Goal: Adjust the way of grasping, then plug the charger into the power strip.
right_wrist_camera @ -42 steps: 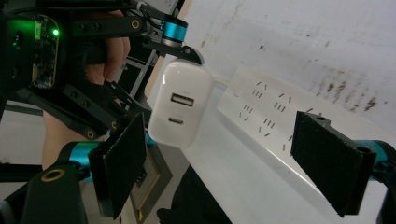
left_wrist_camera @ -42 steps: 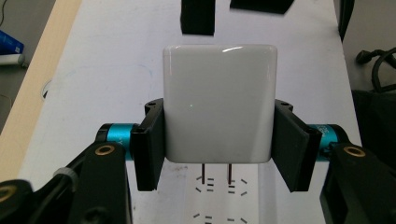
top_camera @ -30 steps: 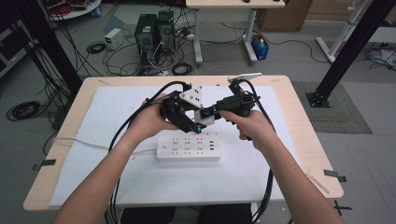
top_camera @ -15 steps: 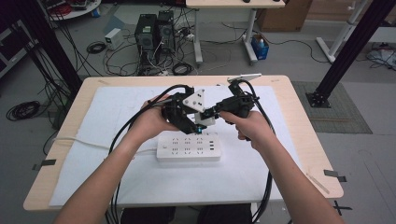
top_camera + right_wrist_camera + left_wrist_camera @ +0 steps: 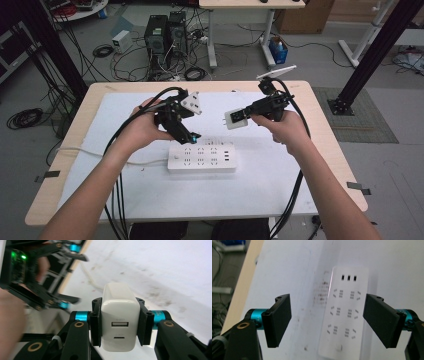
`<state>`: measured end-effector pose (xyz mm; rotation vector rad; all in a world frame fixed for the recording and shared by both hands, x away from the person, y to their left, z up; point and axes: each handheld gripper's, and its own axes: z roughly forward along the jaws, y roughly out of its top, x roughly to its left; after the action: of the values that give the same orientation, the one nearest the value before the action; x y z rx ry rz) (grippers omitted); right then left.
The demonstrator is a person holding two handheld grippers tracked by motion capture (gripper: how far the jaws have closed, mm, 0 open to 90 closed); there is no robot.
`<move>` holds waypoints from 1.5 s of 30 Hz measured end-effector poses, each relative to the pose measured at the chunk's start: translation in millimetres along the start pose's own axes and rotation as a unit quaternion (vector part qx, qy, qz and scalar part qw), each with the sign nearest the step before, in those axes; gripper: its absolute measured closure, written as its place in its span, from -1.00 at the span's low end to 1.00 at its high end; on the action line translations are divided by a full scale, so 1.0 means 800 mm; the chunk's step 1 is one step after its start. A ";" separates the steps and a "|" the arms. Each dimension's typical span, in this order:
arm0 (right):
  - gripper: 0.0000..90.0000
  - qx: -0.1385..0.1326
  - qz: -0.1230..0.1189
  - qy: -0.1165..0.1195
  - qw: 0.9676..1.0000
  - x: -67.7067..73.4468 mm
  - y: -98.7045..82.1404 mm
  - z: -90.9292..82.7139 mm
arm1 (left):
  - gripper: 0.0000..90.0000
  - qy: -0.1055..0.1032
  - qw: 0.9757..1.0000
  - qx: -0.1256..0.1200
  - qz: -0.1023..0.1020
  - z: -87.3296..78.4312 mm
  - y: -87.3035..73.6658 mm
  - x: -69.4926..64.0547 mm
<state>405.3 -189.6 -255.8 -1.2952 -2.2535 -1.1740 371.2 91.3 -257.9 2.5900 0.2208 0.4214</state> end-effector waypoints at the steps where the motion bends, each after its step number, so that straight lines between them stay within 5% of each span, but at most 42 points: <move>1: 0.39 0.007 -0.017 -0.027 0.999 -0.001 0.002 -0.009 | -0.49 0.001 1.000 0.011 -0.008 -0.002 -0.005 0.002; 4: 0.39 0.006 -0.026 -0.047 0.999 -0.002 0.004 -0.019 | -0.49 0.012 0.998 0.051 -0.041 -0.007 -0.023 0.008; 7: 0.39 0.024 -0.053 -0.107 0.993 -0.001 0.007 -0.033 | -0.49 0.011 0.993 0.083 -0.085 -0.013 -0.042 0.018; 10: 0.39 0.029 -0.059 -0.128 0.990 -0.002 0.007 -0.039 | -0.49 0.012 0.988 0.111 -0.109 -0.021 -0.060 0.026; 14: 0.39 0.048 -0.079 -0.178 0.980 -0.003 0.006 -0.046 | -0.49 0.025 0.979 0.140 -0.145 -0.030 -0.080 0.036; 15: 0.39 0.060 -0.094 -0.214 0.970 -0.004 0.005 -0.048 | -0.49 0.028 0.978 0.143 -0.148 -0.033 -0.085 0.038; 16: 0.39 0.060 -0.094 -0.214 0.970 -0.004 0.005 -0.048 | -0.49 0.027 0.977 0.146 -0.155 -0.035 -0.090 0.039; 17: 0.39 0.078 -0.103 -0.239 0.962 -0.005 0.004 -0.050 | -0.49 0.027 0.975 0.149 -0.163 -0.037 -0.095 0.042; 18: 0.39 0.078 -0.103 -0.239 0.962 -0.005 0.004 -0.050 | -0.49 0.029 0.973 0.156 -0.167 -0.040 -0.100 0.045; 20: 0.39 0.087 -0.108 -0.253 0.957 -0.007 0.003 -0.052 | -0.49 0.037 0.971 0.158 -0.177 -0.043 -0.106 0.047; 24: 0.39 0.087 -0.116 -0.247 0.958 -0.009 0.003 -0.057 | -0.49 0.030 0.969 0.154 -0.189 -0.047 -0.111 0.049; 26: 0.39 0.095 -0.129 -0.256 0.953 -0.008 0.004 -0.055 | -0.49 0.030 0.969 0.156 -0.187 -0.047 -0.112 0.049; 32: 0.39 0.119 -0.165 -0.252 0.946 -0.007 0.010 -0.039 | -0.49 0.023 0.970 0.157 -0.185 -0.044 -0.112 0.048; 36: 0.39 0.146 -0.212 -0.257 0.932 -0.004 0.015 -0.017 | -0.49 0.019 0.970 0.159 -0.183 -0.042 -0.114 0.046; 37: 0.39 0.159 -0.235 -0.254 0.925 -0.003 0.017 -0.005 | -0.49 0.020 0.970 0.158 -0.181 -0.041 -0.114 0.044; 38: 0.39 0.159 -0.235 -0.254 0.925 -0.003 0.017 -0.005 | -0.49 0.020 0.971 0.159 -0.179 -0.041 -0.114 0.044; 41: 0.39 0.183 -0.277 -0.241 0.912 0.000 0.021 0.022 | -0.49 0.016 0.970 0.158 -0.183 -0.040 -0.115 0.042; 42: 0.39 0.183 -0.277 -0.241 0.912 0.000 0.021 0.022 | -0.49 0.017 0.970 0.158 -0.183 -0.040 -0.116 0.041; 45: 0.39 0.206 -0.304 -0.231 0.901 0.002 0.023 0.044 | -0.49 0.012 0.971 0.156 -0.180 -0.041 -0.119 0.040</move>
<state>424.7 -156.7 -267.9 -0.7695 -3.1783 -0.4838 382.7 195.4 -270.5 2.7647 0.8101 0.3030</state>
